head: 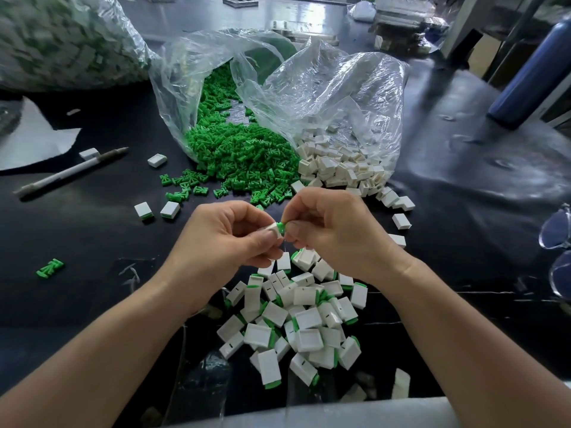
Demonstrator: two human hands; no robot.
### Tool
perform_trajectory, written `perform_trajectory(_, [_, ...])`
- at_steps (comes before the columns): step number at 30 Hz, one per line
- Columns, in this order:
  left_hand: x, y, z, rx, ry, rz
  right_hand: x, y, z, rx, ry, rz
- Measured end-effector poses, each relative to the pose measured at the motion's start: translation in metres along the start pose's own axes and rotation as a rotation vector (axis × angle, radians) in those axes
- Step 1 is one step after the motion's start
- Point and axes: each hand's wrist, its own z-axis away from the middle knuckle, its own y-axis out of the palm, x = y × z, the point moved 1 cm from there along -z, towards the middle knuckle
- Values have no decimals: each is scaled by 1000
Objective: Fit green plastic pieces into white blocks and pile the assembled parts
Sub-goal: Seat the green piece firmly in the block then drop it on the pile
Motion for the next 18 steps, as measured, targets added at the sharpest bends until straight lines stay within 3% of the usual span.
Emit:
perform_trajectory(5, [-1,-1,0,-5,-13,88,1,-1,0,-15,1,-30])
perform_trajectory(14, [2,1,1,18,63,-157,0,3,2,30,-80,193])
perform_trajectory(18, [-5,-1,-1,-21,37,40,1,3,0,-79,-21,-23])
